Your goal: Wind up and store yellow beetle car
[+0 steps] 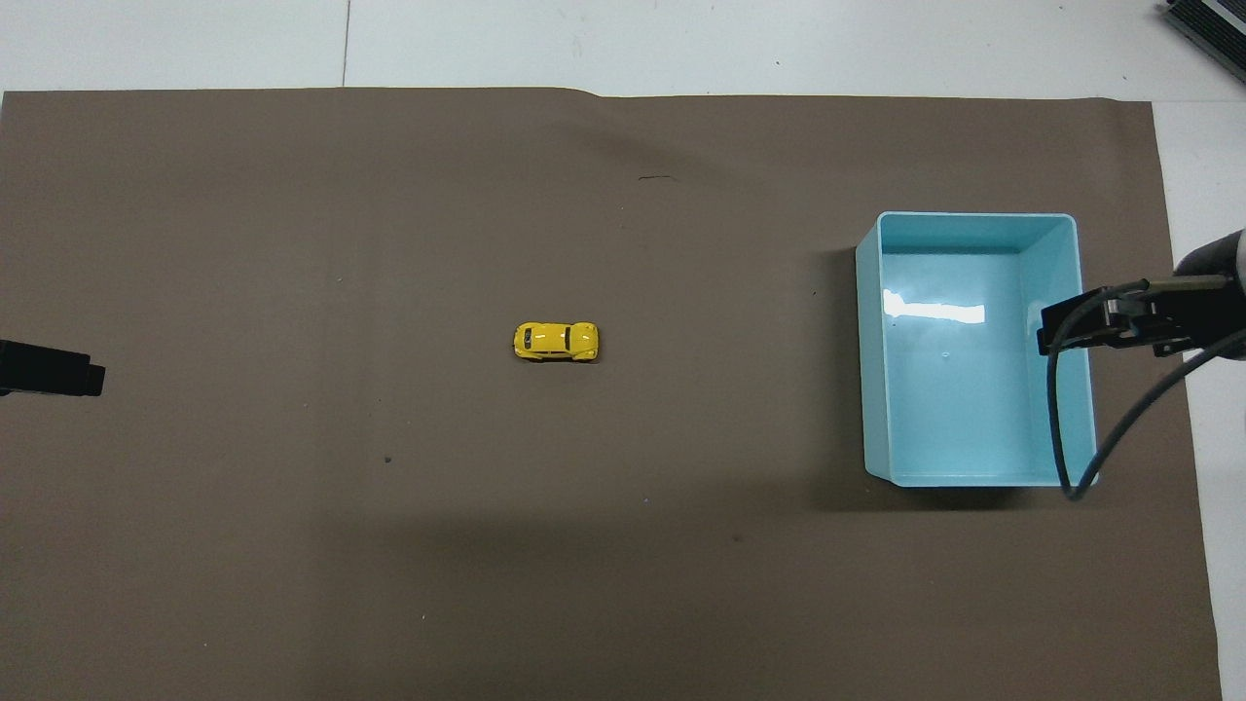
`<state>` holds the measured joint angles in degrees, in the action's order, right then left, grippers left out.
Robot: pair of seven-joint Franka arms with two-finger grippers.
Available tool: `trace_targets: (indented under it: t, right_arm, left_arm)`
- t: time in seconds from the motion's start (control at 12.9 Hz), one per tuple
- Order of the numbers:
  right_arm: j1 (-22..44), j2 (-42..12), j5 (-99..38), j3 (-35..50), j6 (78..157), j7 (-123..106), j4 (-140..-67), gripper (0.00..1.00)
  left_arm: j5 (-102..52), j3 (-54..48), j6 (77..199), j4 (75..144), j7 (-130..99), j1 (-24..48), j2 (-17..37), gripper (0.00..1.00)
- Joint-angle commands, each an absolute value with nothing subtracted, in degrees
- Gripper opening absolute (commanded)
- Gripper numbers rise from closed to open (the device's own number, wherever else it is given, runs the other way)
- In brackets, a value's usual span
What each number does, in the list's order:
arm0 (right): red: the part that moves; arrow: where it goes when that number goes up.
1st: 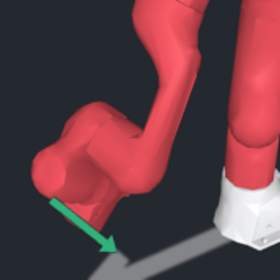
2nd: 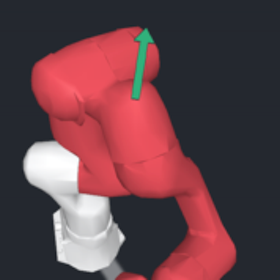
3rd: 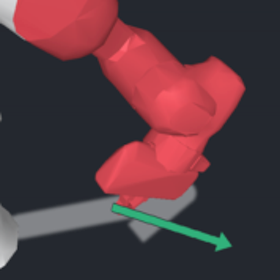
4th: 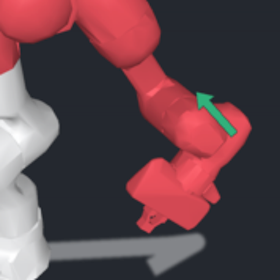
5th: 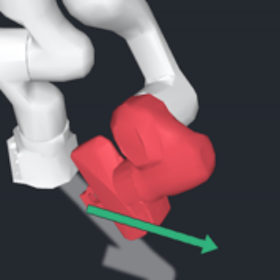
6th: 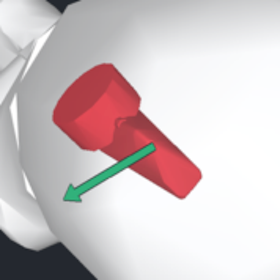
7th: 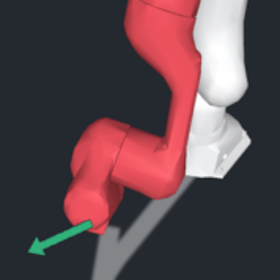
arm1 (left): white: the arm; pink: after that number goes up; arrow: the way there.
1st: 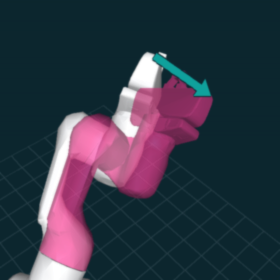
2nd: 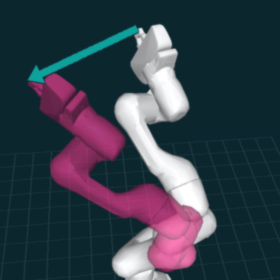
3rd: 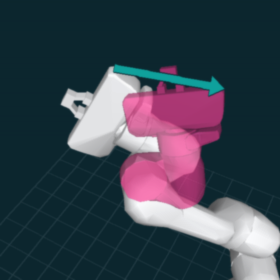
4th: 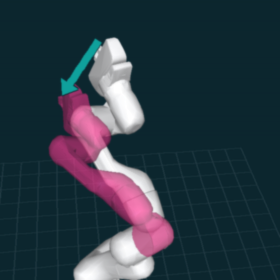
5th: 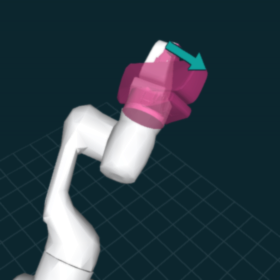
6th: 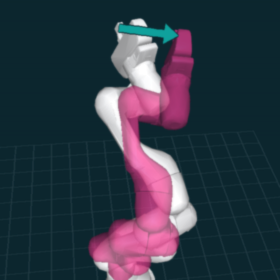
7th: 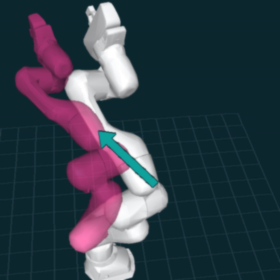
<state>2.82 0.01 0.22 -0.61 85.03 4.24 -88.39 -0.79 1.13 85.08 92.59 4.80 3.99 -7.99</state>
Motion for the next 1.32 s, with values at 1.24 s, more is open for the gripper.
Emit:
trace_targets:
  t: [1.24]
  right_arm:
    - [2.2, -0.1, -1.2, -0.6, 85.2, 3.2, -88.3, 1.0]
  left_arm:
    - [-0.9, 0.4, 85.7, 95.7, -0.3, 3.5, -8.4, 1.0]
